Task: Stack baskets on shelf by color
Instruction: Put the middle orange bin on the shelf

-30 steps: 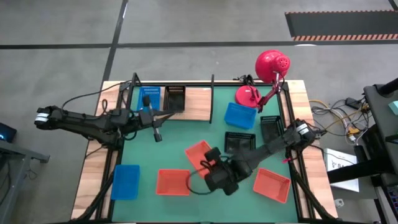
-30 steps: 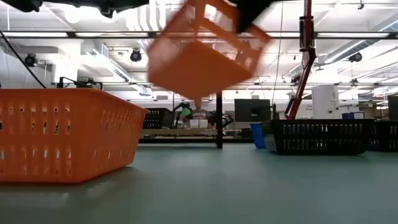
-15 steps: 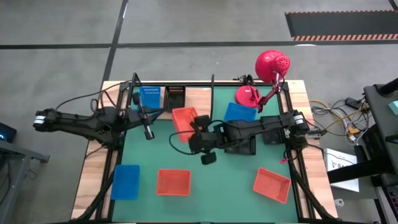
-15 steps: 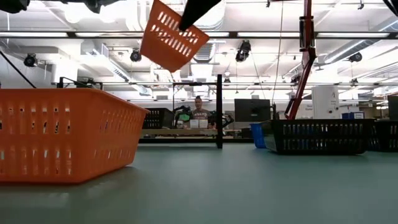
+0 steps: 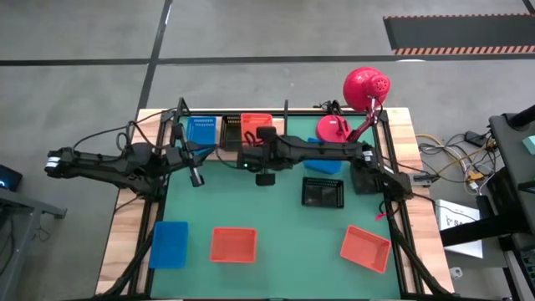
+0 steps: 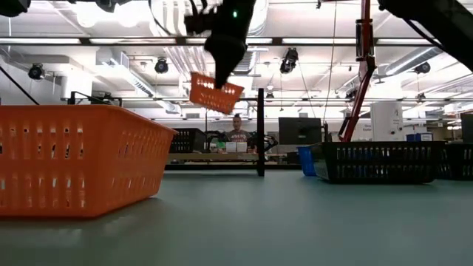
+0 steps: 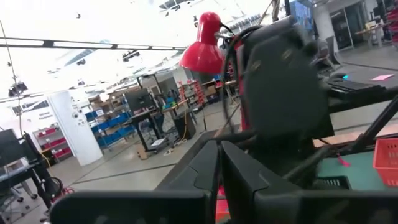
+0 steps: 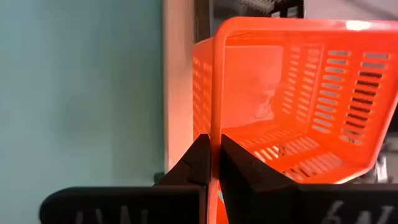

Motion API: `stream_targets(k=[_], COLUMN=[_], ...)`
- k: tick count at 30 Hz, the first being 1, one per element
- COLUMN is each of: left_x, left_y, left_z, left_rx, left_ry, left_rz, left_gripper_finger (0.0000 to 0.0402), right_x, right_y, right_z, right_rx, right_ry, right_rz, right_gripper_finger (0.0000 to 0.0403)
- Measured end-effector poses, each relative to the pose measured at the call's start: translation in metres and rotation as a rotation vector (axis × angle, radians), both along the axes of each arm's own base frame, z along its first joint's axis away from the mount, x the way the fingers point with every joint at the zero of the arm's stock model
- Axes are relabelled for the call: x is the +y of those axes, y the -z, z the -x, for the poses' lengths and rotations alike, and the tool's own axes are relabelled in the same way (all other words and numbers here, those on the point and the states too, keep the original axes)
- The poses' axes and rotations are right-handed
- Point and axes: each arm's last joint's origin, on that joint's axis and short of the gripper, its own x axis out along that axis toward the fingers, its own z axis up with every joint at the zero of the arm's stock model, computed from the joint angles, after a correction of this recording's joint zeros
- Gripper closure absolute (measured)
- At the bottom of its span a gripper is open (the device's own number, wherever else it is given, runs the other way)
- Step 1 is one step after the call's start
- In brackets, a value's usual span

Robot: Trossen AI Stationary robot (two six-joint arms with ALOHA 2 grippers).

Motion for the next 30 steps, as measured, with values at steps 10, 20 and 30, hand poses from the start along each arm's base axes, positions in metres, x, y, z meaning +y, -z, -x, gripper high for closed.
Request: stream_targets(k=[10, 20, 30], left_x=[0.000, 0.000, 0.000], left_y=[0.001, 0.001, 0.001], left_z=[-0.002, -0.001, -0.002], left_rx=[0.015, 0.013, 0.018], left_ry=[-0.006, -0.006, -0.007], left_rz=[-0.025, -0.026, -0.029], left_gripper_finger=[0.0398, 0.0398, 0.0398], right_x=[-0.040, -0.070, -0.080], right_y=[0.010, 0.036, 0.059], right_z=[0.008, 0.004, -0.001], right_rx=[0.064, 0.074, 0.117], right_ry=[0.087, 0.134, 0.166], right_rz=[-0.087, -0.176, -0.186], right_gripper_finger=[0.0391, 0.0390, 0.0390])
